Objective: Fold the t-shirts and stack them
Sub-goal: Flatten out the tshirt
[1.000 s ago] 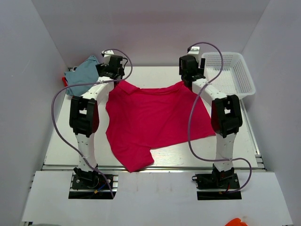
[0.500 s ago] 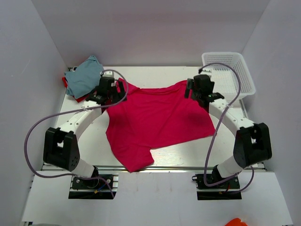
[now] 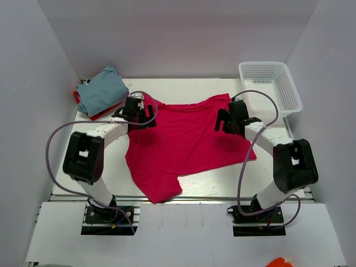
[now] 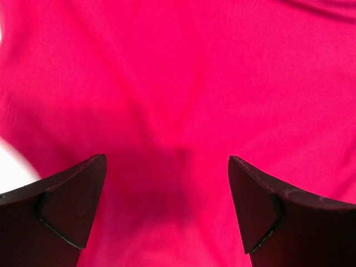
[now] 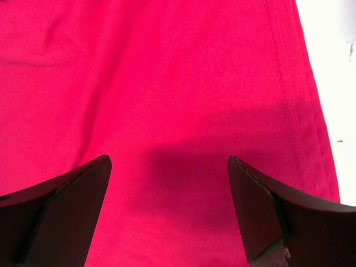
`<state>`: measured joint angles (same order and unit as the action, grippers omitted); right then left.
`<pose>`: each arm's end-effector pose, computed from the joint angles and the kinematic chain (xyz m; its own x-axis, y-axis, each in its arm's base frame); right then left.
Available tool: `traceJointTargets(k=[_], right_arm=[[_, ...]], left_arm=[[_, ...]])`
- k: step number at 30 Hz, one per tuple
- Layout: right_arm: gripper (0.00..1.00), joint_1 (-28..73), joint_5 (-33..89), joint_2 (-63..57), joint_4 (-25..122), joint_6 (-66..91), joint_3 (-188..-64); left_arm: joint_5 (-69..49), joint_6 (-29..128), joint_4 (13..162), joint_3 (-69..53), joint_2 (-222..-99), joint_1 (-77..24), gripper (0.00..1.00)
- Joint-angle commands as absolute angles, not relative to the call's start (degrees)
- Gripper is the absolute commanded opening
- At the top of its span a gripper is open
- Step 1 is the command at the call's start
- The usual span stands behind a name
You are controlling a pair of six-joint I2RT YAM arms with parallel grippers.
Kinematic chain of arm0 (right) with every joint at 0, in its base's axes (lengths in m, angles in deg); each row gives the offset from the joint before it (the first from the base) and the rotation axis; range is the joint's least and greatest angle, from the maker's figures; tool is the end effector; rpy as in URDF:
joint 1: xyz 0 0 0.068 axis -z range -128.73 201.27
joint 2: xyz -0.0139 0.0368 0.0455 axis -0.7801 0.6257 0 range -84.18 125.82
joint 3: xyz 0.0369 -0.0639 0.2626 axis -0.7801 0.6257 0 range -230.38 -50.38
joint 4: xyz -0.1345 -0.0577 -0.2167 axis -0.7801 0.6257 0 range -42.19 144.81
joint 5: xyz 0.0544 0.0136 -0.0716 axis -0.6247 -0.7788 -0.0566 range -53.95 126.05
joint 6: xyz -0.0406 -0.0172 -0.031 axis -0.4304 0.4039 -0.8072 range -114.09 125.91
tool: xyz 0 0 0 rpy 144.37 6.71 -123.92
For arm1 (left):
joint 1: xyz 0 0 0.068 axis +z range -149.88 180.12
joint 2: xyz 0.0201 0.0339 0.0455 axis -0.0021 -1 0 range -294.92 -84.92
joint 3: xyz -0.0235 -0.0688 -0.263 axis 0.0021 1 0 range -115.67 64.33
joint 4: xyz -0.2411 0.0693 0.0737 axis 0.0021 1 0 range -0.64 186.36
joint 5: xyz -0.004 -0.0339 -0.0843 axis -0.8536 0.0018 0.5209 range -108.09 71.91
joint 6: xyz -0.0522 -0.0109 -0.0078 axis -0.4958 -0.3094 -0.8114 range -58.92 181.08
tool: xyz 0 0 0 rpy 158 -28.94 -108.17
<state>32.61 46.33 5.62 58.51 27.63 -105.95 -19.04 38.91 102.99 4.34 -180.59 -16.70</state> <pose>0.3172 0.1004 0.2123 -0.6939 0.1500 -0.7043 0.0664 0.9872 0.1448 0.3367 -0.1012 0.1990 -0.7775 -0.1592 -0.6084 -0.0156 0.9720 -0.2344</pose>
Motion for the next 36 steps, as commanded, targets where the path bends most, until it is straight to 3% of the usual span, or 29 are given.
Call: traceJointTargets(k=[1, 22, 25, 36], right_arm=[[0.9, 33.42, 45.98, 8.79, 58.0, 27.98, -107.94], [0.9, 38.26, 43.69, 25.94, 58.53, 28.68, -119.71], [0.9, 38.26, 43.17, 27.26, 60.02, 28.15, -122.0], [0.9, 37.64, 33.15, 19.18, 62.31, 20.41, -126.23]], left_arm=[[-19.22, 39.19, 100.61, -2.88, -184.92, -15.79, 1.0], [-30.74, 42.8, 129.43, -59.22, -232.28, -15.79, 1.0], [-29.43, 43.33, 129.96, -62.85, -233.71, -14.65, 1.0], [-21.87, 44.47, 119.76, -54.5, -217.47, -14.65, 1.0]])
